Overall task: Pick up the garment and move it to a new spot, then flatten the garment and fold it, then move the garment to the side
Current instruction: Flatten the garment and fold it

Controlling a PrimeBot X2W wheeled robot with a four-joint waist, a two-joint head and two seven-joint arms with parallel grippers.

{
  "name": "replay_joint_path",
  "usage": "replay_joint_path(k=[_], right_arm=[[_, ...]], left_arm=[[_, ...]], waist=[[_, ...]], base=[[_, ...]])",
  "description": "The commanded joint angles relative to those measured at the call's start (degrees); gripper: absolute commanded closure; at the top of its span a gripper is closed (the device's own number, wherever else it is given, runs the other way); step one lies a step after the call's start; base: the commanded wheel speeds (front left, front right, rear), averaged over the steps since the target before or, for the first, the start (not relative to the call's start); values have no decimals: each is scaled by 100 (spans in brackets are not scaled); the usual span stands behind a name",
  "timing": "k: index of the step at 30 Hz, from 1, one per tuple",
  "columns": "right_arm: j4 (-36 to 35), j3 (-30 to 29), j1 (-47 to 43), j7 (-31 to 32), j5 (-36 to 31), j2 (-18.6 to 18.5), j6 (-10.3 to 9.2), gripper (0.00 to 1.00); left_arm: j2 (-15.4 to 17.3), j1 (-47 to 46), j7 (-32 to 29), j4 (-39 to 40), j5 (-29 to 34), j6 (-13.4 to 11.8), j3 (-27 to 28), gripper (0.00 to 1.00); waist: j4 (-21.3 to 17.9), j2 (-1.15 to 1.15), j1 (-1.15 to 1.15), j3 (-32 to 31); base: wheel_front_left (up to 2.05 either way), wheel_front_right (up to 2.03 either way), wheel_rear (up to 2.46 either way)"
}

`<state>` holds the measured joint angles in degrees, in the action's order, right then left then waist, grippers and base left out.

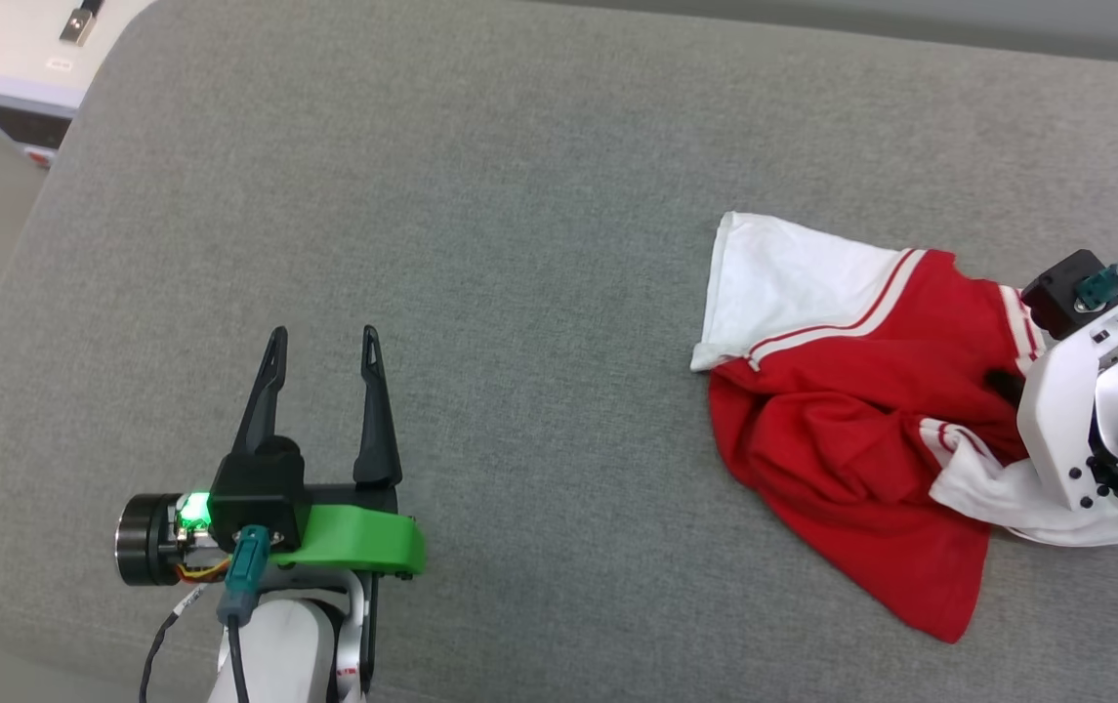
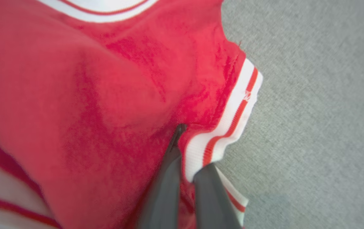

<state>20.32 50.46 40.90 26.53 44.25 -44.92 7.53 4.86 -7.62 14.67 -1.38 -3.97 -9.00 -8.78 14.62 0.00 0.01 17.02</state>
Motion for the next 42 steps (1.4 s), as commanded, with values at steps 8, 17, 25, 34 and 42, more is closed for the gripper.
replay_joint_path(k=[8, 17, 25, 34, 42], right_arm=[[-579, -421, -92, -1133, -120, -105, -4, 100], [-1671, -1521, -694, -1294, -475, -339, -4, 100], [-2145, -2364, -1020, -927, -706, -235, -4, 100], [-2205, -2043, -131, -702, -915, 184, -4, 100], [-1291, -789, 1072, -774, -709, 986, -4, 100]], left_arm=[[0, 353, 33, 22, 167, 82, 189, 0], [27, 678, 33, 138, 198, 131, 337, 0], [-7, 641, 33, 177, 213, 196, 329, 0], [-111, 440, 33, 145, 182, 203, 175, 0], [-169, 188, 33, 141, 110, 161, 52, 0]], waist=[[-339, 0, -1, -718], [-452, 0, -1, -954], [-278, 0, -1, -856], [107, 0, -1, -546], [383, 0, -1, -147]], base=[[0, 0, 0], [0, 0, 0], [0, 0, 0], [0, 0, 0], [0, 0, 0]])
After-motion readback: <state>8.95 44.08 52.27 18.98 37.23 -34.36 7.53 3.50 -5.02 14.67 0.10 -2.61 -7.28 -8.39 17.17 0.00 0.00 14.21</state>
